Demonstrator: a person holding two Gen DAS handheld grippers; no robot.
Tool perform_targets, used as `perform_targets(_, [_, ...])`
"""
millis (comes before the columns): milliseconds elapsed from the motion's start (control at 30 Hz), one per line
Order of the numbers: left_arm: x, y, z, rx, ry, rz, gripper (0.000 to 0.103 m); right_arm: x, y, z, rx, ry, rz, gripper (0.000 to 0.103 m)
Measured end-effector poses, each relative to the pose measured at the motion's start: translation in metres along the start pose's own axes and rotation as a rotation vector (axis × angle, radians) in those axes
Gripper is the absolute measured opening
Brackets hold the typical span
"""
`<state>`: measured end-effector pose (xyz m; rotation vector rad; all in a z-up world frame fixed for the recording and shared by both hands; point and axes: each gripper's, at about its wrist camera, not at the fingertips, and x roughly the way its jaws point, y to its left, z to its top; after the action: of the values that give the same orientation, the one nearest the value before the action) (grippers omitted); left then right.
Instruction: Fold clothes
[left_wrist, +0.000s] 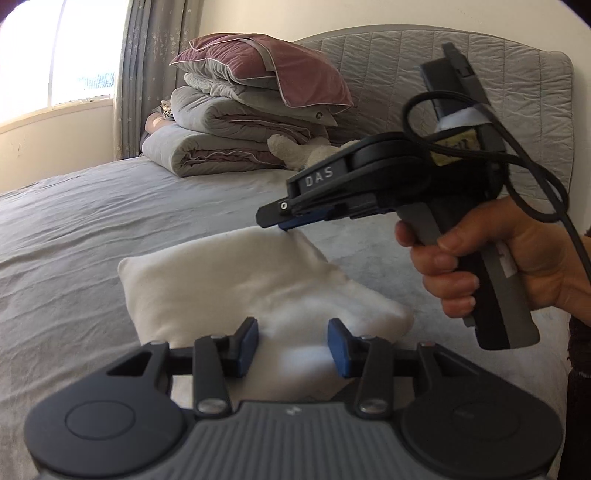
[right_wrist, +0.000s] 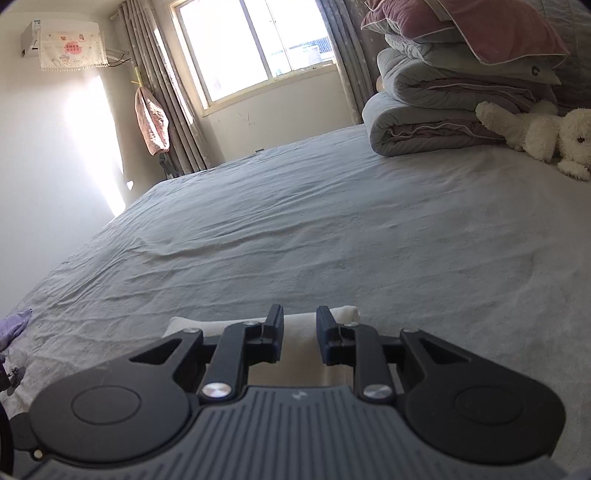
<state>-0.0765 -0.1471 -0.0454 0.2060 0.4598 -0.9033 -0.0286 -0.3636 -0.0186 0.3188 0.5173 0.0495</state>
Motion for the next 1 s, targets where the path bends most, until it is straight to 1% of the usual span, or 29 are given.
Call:
perform_targets(33, [0.001,-0.003,-0.001,0.015,-0.003,0.004,0.042,0.005,-0.005,-0.002,0.007,0.012,-0.012,0.02])
perform_targets(67, [0.001,-0.005,-0.003,0.024,-0.006,0.008,0.042,0.011,-0.009,-0.003,0.015,0.023,-0.024,0.009])
perform_targets(100, [0.001,-0.005,-0.003,0.026,-0.007,0.007,0.042,0.016,-0.013,-0.005,0.022,0.034,-0.035,0.006])
perform_targets(167, [0.002,-0.004,-0.003,0.019,-0.009,0.0,0.042,0.021,-0.017,-0.006,0.033,0.042,-0.034,0.005])
perform_targets(200, [0.002,-0.002,-0.002,0.015,-0.009,-0.007,0.042,0.023,-0.018,-0.007,0.036,0.046,-0.034,0.005])
perform_targets(267, [-0.003,0.004,0.003,0.01,-0.02,-0.035,0.042,0.021,-0.014,-0.004,-0.001,0.049,-0.039,0.006])
perform_targets(333, [-0.009,0.011,0.008,-0.003,-0.04,-0.066,0.042,0.013,-0.009,0.002,-0.016,0.04,-0.02,0.013])
perform_targets(367, [-0.013,0.016,0.011,-0.008,-0.058,-0.069,0.041,0.007,-0.008,0.004,-0.012,0.025,-0.008,0.02])
perform_targets(467, [-0.019,0.031,0.022,0.002,-0.096,-0.032,0.041,-0.009,-0.005,0.009,-0.008,-0.019,0.024,0.027])
perform_targets(533, [-0.015,0.042,0.028,0.001,-0.101,0.007,0.041,-0.016,0.002,0.009,-0.034,-0.041,0.043,0.027])
perform_targets(600, [-0.008,0.053,0.034,-0.009,-0.098,0.039,0.041,-0.018,0.01,0.006,-0.078,-0.045,0.053,0.027])
perform_targets(667, [0.005,0.061,0.036,-0.013,-0.077,0.053,0.041,-0.017,0.019,0.002,-0.133,-0.041,0.057,0.027])
perform_targets(733, [0.019,0.065,0.037,-0.008,-0.049,0.062,0.04,-0.011,0.025,-0.003,-0.189,-0.026,0.043,0.027])
perform_targets(800, [0.029,0.065,0.033,0.018,-0.024,0.077,0.041,-0.002,0.025,-0.009,-0.216,-0.005,0.021,0.027])
perform_targets(867, [0.038,0.066,0.027,0.027,-0.008,0.079,0.041,0.005,0.02,-0.014,-0.221,0.019,-0.001,0.027])
perform_targets(1000, [0.043,0.067,0.015,0.029,-0.001,0.079,0.041,0.016,0.005,-0.025,-0.2,0.054,-0.012,0.021])
